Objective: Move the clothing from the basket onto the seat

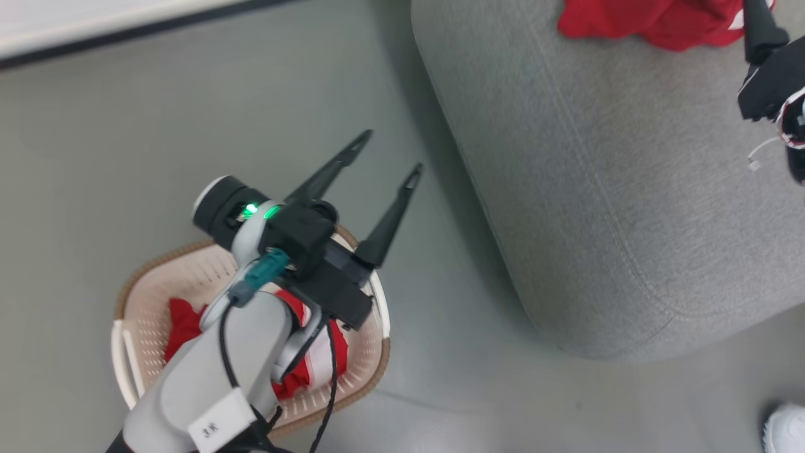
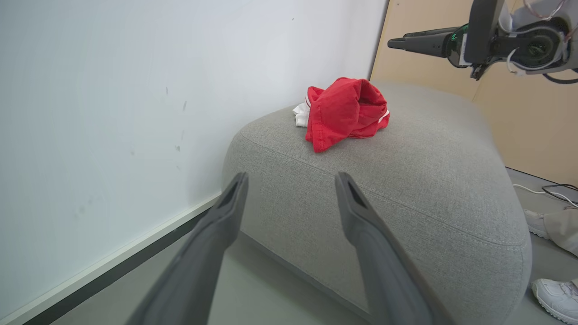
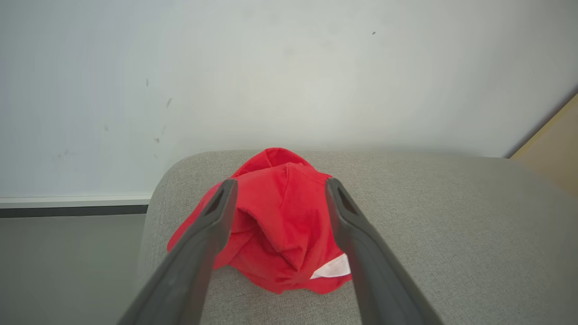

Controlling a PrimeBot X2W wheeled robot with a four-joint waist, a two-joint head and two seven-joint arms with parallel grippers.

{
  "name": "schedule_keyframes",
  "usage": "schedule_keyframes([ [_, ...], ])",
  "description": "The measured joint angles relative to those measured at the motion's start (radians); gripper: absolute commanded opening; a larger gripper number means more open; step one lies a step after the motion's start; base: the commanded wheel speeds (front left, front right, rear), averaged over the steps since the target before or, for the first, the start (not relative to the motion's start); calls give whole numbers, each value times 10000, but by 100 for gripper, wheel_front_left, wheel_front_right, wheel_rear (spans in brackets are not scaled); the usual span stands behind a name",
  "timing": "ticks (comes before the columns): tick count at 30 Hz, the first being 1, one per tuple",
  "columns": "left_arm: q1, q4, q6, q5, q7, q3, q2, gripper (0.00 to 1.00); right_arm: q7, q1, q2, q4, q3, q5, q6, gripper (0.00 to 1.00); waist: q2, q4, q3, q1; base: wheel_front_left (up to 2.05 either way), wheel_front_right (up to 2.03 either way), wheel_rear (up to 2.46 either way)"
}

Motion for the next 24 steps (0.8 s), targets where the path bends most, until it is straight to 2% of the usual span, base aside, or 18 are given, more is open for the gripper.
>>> schedule_keyframes([
  [11, 1088, 1022, 443, -759, -351, 949, 59, 100, 0, 1247, 667, -291, -2, 8, 44, 100, 0, 510, -1557, 0, 0, 0, 0],
  [24, 3681, 1407, 1058, -1618, -523, 2255, 673, 100, 2, 3544, 1561, -1358, 324, -40, 113, 100, -1, 1259, -3437, 0, 0, 0, 0],
])
